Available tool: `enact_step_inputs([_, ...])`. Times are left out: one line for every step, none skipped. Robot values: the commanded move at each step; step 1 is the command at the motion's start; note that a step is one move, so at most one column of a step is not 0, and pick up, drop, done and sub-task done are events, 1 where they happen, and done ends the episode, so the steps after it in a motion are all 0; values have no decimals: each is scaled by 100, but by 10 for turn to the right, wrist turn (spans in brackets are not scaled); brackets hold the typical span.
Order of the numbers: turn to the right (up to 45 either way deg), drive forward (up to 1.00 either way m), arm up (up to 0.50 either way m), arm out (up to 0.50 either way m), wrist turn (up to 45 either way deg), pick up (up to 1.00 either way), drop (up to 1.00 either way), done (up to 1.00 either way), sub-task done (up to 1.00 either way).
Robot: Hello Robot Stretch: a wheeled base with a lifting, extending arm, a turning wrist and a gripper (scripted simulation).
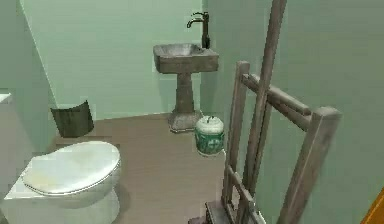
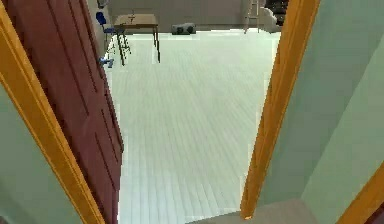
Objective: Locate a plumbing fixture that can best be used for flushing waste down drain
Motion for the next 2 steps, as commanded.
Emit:
enact_step_inputs([-330,0,0,0,0,0,0,0,0])
enact_step_inputs([0,0,0,0,0,0,0,100,0])
